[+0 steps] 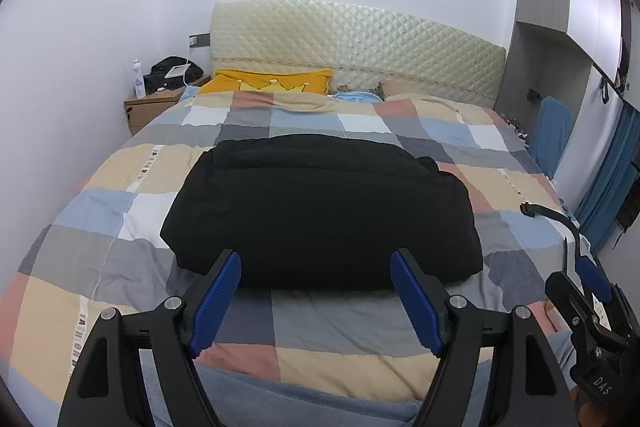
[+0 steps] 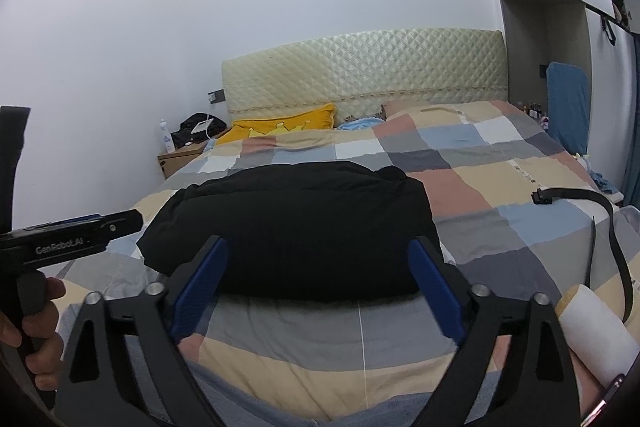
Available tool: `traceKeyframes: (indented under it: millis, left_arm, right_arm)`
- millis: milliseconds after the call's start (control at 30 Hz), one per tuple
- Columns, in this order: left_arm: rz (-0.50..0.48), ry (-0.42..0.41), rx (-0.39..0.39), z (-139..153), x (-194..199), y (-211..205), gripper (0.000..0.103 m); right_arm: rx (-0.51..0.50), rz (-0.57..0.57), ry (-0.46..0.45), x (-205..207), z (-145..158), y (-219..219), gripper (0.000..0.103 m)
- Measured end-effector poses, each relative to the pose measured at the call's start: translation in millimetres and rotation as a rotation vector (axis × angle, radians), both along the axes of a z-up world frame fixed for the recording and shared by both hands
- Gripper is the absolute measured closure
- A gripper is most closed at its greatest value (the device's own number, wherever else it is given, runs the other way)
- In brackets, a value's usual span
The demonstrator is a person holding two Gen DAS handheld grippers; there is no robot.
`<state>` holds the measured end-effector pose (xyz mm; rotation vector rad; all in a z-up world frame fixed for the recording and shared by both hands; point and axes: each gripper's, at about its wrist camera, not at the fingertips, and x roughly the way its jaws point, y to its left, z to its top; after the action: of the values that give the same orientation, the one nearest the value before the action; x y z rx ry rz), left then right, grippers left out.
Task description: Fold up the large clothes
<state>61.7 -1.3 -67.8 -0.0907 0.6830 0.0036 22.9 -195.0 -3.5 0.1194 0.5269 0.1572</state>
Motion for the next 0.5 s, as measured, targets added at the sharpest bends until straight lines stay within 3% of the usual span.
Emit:
traceKeyframes:
  millis: [200,500]
  left_arm:
    - [0.012,0.006,0.004,0.6,-0.9,1.3,0.026]
    - [0.001,0.025,0.02,-2.0,1.1,-2.8,0.026]
  right_arm:
    - [-0.004,-0.008,-0.002,1.1,-0.5,-1.0,0.0]
    - [-0.009,-0.018,-0.003,2.8,0.5,-1.9,0.0]
